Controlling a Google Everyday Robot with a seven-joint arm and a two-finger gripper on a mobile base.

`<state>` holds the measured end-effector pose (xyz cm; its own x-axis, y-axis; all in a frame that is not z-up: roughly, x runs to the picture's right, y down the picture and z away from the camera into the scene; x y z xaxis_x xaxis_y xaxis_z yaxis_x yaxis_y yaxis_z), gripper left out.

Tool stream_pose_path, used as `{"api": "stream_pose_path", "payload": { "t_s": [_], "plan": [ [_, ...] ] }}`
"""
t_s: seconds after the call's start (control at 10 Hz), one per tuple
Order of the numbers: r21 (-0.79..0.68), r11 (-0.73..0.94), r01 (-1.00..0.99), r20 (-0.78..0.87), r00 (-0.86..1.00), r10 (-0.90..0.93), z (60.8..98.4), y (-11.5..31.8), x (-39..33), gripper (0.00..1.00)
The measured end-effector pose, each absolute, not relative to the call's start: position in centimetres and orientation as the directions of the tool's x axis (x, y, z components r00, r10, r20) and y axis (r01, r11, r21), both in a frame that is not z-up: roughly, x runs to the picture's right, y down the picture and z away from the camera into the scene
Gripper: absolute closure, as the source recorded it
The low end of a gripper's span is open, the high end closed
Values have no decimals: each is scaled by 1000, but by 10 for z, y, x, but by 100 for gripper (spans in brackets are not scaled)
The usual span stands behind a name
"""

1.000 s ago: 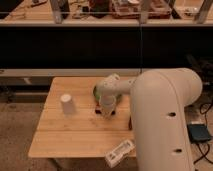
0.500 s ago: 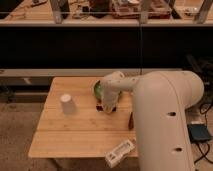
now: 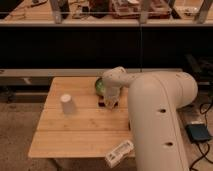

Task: Push the eraser across the table

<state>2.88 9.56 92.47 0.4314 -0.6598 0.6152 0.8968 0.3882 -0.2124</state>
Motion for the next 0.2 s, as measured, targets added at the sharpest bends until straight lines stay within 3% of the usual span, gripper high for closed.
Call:
{"api": "stream_pose_path", "payload": {
  "t_s": [0.2],
  "plan": [
    [-214, 400, 891, 618, 440, -651, 928, 96, 35, 100]
  ]
}}
